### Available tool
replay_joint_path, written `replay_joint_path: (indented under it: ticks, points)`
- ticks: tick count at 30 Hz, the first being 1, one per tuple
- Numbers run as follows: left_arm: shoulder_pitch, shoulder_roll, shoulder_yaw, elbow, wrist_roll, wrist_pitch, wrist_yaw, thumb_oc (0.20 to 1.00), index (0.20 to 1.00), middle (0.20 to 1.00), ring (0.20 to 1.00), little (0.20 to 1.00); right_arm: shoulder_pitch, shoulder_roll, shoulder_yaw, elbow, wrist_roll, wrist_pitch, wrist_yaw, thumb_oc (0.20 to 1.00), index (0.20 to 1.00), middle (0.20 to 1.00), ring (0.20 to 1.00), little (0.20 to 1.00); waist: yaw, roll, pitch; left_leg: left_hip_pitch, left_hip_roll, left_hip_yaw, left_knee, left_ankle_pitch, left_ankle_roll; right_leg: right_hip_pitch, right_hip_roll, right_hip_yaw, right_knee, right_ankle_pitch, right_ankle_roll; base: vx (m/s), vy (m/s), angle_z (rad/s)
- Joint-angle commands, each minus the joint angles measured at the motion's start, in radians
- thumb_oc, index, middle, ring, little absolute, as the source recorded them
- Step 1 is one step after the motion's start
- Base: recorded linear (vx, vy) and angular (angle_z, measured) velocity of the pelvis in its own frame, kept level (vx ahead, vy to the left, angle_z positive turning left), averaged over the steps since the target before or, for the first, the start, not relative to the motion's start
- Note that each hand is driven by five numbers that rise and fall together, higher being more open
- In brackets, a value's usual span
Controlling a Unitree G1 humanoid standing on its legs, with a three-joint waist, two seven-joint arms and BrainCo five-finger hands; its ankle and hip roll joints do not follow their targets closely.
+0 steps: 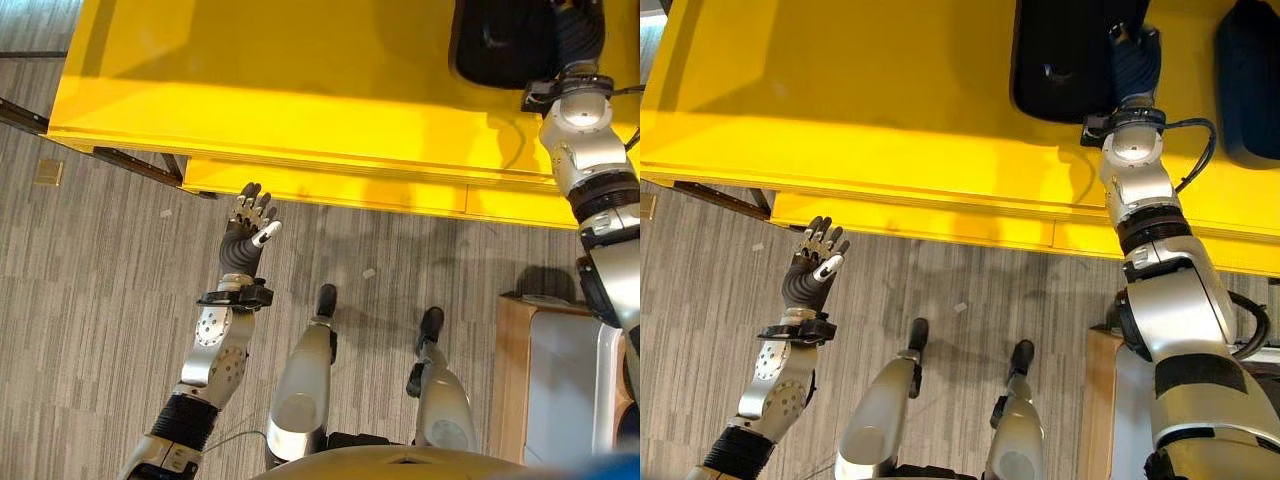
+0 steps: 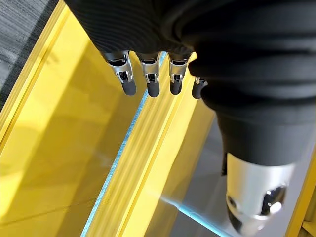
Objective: Move parts from the plastic box to the shelf.
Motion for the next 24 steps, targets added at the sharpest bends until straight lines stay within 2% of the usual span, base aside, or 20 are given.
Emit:
replay_joint_path:
  ticks: [1,6,14,24]
  points:
    - [0.01,0.03,-0.008,-0.104,-0.007,-0.052,-0.021,1.0,1.0,1.0,1.0,1.0,-0.137,-0.055,0.065,0.007,0.034,-0.033,-0.006,0.2,0.2,0.2,0.2,0.2,0.009,0.016,-0.034,-0.026,0.076,-0.054,0.005,0.06,-0.074,-0.009,-0.042,0.017,0.255,-0.135,0.065,0.0,0.0,0.0]
    - [-0.009,0.037,-0.028,-0.107,-0.004,-0.056,-0.02,1.0,1.0,1.0,1.0,1.0,-0.17,-0.069,0.103,0.079,0.007,-0.015,-0.002,0.2,0.2,0.2,0.2,0.2,0.013,0.029,-0.019,-0.057,0.072,-0.063,0.044,0.047,-0.072,-0.038,-0.042,0.021,0.302,-0.151,0.063,-0.01,-0.004,0.02]
    - [-0.035,0.039,-0.054,-0.098,0.0,-0.062,-0.004,1.0,1.0,1.0,1.0,1.0,-0.187,-0.044,0.122,0.128,0.0,-0.007,-0.004,0.2,0.2,0.2,0.2,0.2,0.019,0.041,0.008,-0.095,0.062,-0.076,0.107,0.017,-0.067,-0.083,-0.04,0.028,0.379,-0.181,0.056,0.0,-0.002,0.01]
    - [-0.058,0.043,-0.081,-0.099,-0.005,-0.071,0.006,1.0,1.0,1.0,1.0,1.0,-0.251,-0.055,0.158,0.17,-0.024,0.001,-0.02,0.2,0.2,0.2,0.2,0.2,0.033,0.053,0.027,-0.13,0.04,-0.093,0.125,0.012,-0.062,-0.105,-0.052,0.014,0.403,-0.188,0.058,0.0,0.002,0.02]
